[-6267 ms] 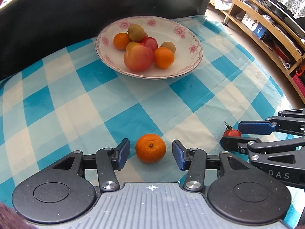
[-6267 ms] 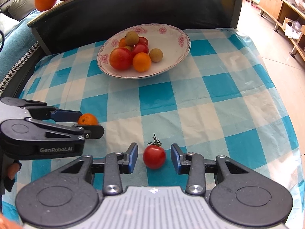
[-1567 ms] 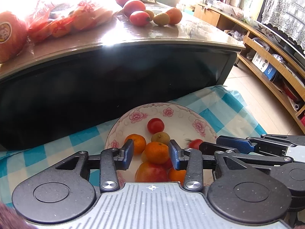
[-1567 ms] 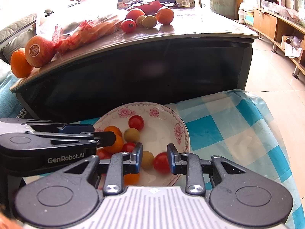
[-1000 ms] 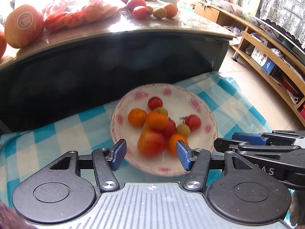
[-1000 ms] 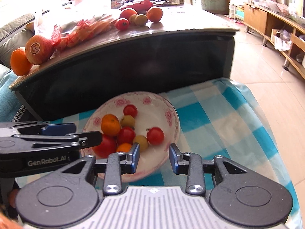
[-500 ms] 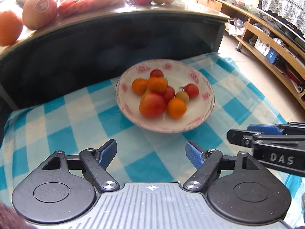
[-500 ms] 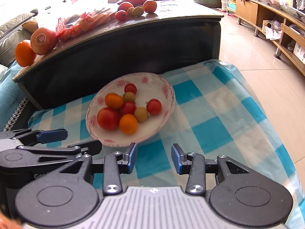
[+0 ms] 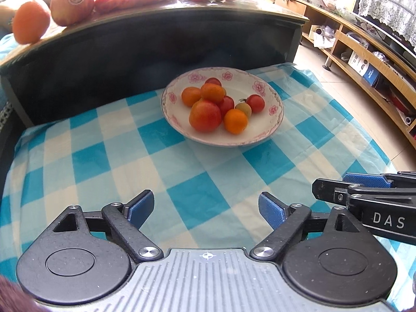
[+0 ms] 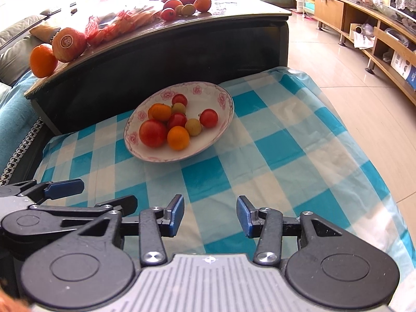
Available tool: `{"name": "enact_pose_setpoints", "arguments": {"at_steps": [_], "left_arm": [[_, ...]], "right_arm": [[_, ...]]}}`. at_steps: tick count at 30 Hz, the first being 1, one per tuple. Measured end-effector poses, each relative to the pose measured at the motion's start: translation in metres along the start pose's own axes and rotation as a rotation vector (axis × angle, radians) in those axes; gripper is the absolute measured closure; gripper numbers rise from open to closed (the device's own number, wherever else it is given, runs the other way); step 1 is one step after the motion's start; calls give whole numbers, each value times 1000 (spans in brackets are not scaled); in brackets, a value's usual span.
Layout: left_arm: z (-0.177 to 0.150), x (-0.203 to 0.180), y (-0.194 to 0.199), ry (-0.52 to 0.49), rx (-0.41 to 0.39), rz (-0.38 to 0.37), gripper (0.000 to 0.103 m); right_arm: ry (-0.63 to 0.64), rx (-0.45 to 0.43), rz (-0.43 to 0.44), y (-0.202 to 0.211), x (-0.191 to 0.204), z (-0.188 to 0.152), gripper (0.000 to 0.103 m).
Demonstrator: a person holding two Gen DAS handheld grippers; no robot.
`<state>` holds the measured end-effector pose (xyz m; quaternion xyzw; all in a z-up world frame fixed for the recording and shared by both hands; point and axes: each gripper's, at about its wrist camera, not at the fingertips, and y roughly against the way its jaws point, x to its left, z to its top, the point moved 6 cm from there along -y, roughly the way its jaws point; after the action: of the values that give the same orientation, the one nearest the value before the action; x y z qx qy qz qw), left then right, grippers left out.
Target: Organize fruits
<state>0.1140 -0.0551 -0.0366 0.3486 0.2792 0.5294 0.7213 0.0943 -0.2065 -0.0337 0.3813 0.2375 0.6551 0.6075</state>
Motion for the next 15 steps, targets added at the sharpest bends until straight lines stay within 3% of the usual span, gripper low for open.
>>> {"name": "enact_pose_setpoints", "arguments": {"at_steps": [15], "left_arm": [[-21, 2, 14, 15, 1, 50, 7]], "right_arm": [[9, 11, -7, 15, 7, -27, 56]]}}
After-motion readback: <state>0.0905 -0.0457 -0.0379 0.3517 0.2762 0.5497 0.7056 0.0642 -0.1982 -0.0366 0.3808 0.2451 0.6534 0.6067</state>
